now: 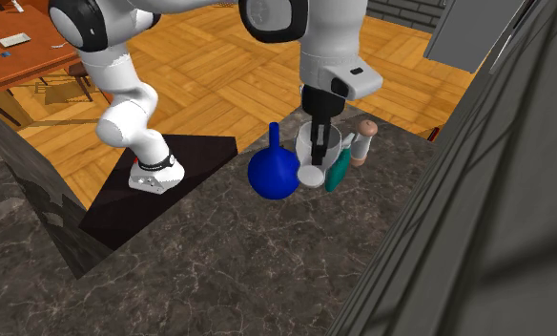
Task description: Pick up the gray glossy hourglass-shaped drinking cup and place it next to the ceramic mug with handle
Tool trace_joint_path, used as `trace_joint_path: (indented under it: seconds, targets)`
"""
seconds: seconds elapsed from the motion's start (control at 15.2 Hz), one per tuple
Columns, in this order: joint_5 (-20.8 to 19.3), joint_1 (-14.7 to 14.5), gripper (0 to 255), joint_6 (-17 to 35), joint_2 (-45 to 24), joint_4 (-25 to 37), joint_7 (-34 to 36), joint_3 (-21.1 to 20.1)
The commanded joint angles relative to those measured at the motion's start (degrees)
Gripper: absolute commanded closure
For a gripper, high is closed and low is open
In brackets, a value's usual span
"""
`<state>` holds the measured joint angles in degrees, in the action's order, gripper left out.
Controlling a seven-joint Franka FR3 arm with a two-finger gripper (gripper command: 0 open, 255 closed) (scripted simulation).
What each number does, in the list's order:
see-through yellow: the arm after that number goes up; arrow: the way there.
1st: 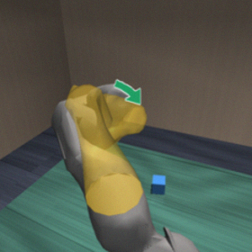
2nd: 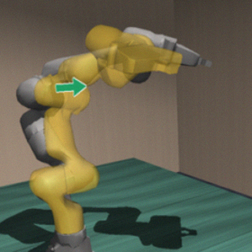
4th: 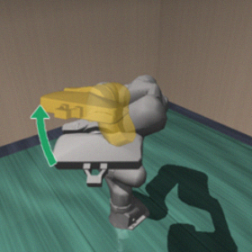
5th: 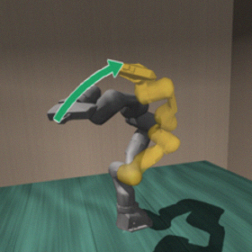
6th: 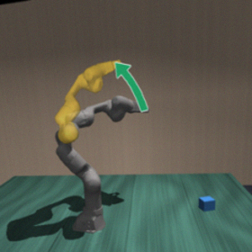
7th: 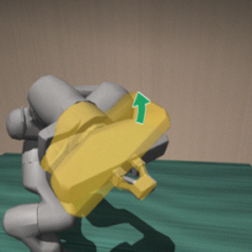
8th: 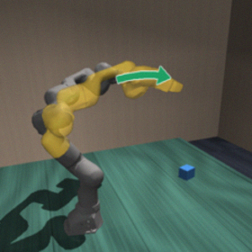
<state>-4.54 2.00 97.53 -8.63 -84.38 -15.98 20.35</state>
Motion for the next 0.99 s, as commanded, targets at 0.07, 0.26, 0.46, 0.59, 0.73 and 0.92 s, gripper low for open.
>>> trace_joint_path:
  seconds: [0.07,0.26,0.46,0.59,0.73,0.92]
  targets:
    - [-1.20,-2.64,255,-0.18,1.81,-1.98,4.39,-1.68]
    - [-2.11,-5.07,255,-0.53,3.21,-3.49,8.58,-3.45]
    - [-2.75,-7.38,255,-1.06,4.03,-4.31,12.69,-5.27]
    - [-3.05,-8.85,255,-1.50,4.27,-4.47,15.37,-6.50]
    - [-3.26,-10.33,255,-2.01,4.26,-4.33,18.00,-7.69]
    - [-3.45,-12.48,255,-2.90,3.79,-3.56,21.86,-9.47]
